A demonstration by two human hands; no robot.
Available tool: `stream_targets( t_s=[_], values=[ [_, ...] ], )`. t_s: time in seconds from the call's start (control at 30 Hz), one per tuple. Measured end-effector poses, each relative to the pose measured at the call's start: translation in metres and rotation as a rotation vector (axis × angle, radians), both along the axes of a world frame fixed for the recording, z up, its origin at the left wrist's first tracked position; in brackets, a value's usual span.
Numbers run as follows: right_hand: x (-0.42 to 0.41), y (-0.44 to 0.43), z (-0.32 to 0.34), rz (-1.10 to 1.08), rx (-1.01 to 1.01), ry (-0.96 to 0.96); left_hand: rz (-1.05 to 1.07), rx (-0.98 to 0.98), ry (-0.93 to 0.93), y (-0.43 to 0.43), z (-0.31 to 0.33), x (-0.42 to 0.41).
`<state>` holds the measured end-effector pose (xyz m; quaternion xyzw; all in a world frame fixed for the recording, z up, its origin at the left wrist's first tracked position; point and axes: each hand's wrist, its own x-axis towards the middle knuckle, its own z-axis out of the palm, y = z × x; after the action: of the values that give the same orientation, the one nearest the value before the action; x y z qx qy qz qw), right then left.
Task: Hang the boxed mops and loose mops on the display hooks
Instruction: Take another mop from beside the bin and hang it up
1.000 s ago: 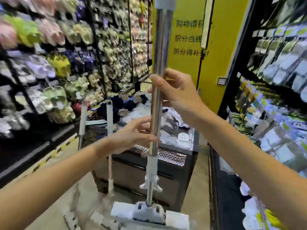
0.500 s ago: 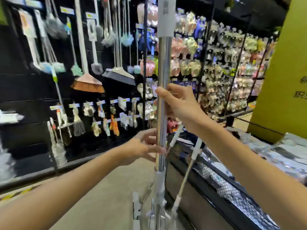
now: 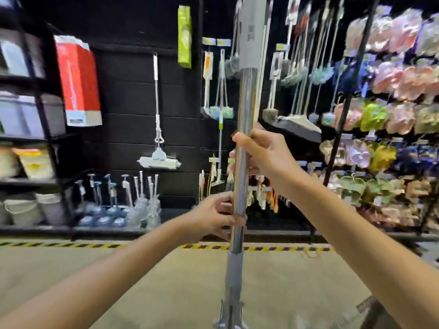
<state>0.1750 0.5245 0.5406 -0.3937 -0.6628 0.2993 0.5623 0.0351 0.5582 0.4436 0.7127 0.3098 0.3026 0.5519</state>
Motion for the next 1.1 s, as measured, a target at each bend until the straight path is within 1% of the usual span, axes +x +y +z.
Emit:
stream_targets(
  t_s=[0.13,0.23,0.4,0.53,0.63,0.83,1.1],
  values=[
    [-0.077,0.049,0.001,0.050,0.003,0.041,0.093,0.037,0.015,0.042,0.002,-0.080],
    [-0.127,0.085,0.002,0.096,-0.032,0.053,0.159,0.053,0.036,0.072,0.005,-0.132],
    [-0.202,0.155,0.003,0.150,-0.040,0.035,0.253,0.043,0.045,0.134,0.003,-0.211],
    [-0.256,0.221,-0.005,0.202,-0.049,0.008,0.327,0.037,0.096,0.189,-0.005,-0.265],
    [-0.296,0.281,-0.015,0.233,-0.061,0.015,0.370,0.013,0.110,0.240,-0.013,-0.302],
    [-0.365,0.414,-0.018,0.264,-0.055,0.021,0.383,-0.063,0.091,0.361,-0.014,-0.368],
    [-0.432,0.566,-0.009,0.263,-0.064,0.031,0.403,-0.058,0.044,0.513,-0.005,-0.429]
  ],
)
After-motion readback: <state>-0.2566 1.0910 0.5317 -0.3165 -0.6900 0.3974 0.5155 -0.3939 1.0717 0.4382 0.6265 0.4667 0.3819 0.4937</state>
